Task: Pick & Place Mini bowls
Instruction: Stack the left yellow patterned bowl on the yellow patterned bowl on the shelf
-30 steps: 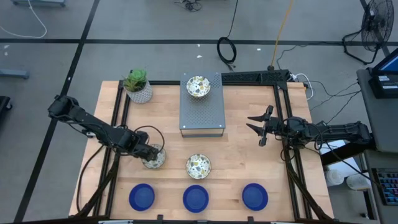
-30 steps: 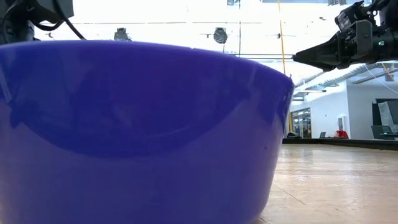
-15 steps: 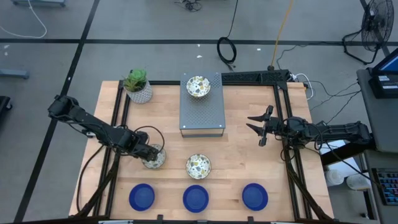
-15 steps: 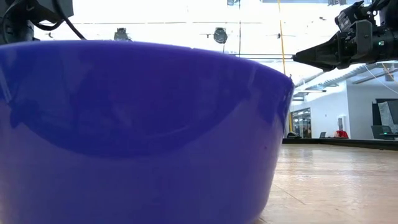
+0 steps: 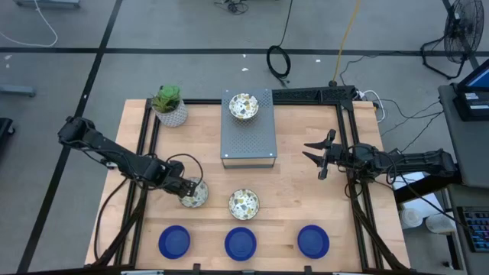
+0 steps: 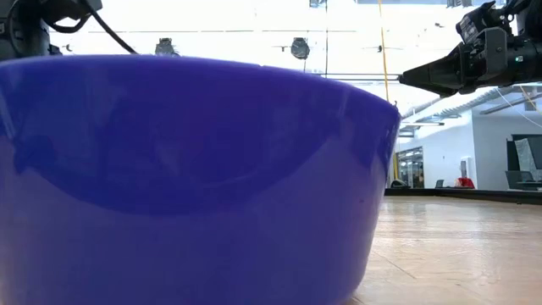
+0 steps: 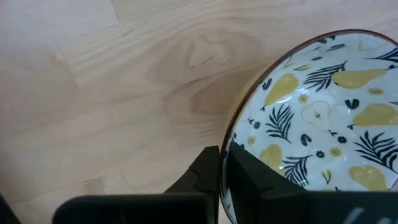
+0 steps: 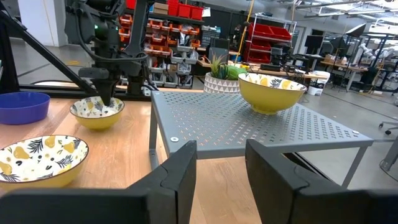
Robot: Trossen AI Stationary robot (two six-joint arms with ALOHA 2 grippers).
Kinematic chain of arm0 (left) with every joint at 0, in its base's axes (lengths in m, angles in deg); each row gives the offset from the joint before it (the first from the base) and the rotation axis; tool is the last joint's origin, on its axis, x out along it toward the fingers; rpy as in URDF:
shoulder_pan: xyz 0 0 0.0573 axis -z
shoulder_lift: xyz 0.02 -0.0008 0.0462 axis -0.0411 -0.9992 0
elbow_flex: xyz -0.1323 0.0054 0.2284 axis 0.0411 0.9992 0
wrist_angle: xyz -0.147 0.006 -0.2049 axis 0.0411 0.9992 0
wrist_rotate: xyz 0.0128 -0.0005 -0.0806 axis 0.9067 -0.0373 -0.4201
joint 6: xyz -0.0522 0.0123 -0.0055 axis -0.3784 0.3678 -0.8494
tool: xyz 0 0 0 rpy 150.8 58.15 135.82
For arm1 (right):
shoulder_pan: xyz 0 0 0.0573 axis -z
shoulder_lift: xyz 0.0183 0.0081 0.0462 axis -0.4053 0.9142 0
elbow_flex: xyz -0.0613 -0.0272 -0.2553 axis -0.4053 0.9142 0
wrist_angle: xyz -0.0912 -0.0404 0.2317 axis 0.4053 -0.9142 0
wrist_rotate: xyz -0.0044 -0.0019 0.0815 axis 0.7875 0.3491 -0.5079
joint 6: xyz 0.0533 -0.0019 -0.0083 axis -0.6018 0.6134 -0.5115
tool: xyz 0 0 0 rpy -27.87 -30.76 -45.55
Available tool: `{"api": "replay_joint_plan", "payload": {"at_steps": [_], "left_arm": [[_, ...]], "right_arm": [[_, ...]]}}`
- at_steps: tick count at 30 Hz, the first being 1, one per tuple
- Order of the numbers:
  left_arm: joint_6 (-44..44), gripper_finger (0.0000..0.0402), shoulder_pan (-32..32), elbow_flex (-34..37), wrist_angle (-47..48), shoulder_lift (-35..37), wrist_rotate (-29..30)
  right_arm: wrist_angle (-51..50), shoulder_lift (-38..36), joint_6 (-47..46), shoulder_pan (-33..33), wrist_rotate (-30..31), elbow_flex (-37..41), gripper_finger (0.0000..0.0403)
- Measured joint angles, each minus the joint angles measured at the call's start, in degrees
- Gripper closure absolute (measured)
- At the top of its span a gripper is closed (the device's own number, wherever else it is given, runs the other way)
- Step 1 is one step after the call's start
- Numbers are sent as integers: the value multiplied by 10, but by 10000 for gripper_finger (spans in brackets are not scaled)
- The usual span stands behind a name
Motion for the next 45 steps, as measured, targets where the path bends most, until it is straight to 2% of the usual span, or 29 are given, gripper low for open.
{"api": "replay_joint_plan", "payload": {"at_steps": [10,18,27,45], "left_arm": [[18,390,0,1,-3,4,21],[17,392,0,5,11,60,57],[33,392,0,4,-26,99,120],[98,392,0,3,-128,129,167]], "right_arm": [[0,0,0,0,0,0,275],[0,0,0,0,0,0,275],[0,0,2,0,0,0,275],[0,0,2,0,1,0,275]]}}
